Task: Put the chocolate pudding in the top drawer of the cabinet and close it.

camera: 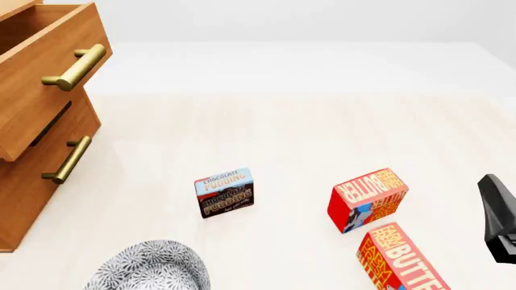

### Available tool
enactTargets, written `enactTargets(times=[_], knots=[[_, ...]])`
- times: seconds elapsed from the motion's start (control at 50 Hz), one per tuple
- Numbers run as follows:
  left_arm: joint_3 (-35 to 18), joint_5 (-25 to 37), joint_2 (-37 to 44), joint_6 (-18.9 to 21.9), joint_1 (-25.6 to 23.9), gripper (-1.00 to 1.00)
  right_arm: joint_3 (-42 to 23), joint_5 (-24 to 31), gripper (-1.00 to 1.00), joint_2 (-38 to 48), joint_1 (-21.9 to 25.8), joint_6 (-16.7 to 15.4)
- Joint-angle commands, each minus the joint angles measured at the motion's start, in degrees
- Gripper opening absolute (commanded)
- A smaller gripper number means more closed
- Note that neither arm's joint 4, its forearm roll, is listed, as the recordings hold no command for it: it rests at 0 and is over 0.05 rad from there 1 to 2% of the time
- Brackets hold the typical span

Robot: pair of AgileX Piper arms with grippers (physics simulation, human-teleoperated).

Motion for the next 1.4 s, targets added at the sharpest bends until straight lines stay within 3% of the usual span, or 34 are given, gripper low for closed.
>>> enactTargets(times=[0.02, 0.52, 0.64, 0.68, 0.8, 1.1, 1.4], knots=[[0.8, -1.0, 3.0, 0.4, 2.6, 1.00, 0.2, -0.2, 1.00, 0.1, 0.0, 0.1], [8.1, -5.0, 3.7, 0.5, 0.8, 1.00, 0.2, -0.2, 1.00, 0.1, 0.0, 0.1], [10.5, -6.1, 3.6, 1.3, 0.5, 1.00, 0.2, -0.2, 1.00, 0.1, 0.0, 0.1], [11.1, -6.8, 3.3, 3.7, 2.2, 1.00, 0.2, -0.2, 1.00, 0.1, 0.0, 0.0], [13.5, -7.8, 3.4, 2.0, 0.5, 1.00, 0.2, -0.2, 1.00, 0.0, 0.0, 0.1], [18.4, -9.9, 3.7, 2.1, -2.7, 1.00, 0.2, -0.2, 1.00, 0.1, 0.0, 0.1], [20.6, -10.0, 3.0, 1.7, -5.5, 1.00, 0.2, -0.2, 1.00, 0.0, 0.0, 0.1]])
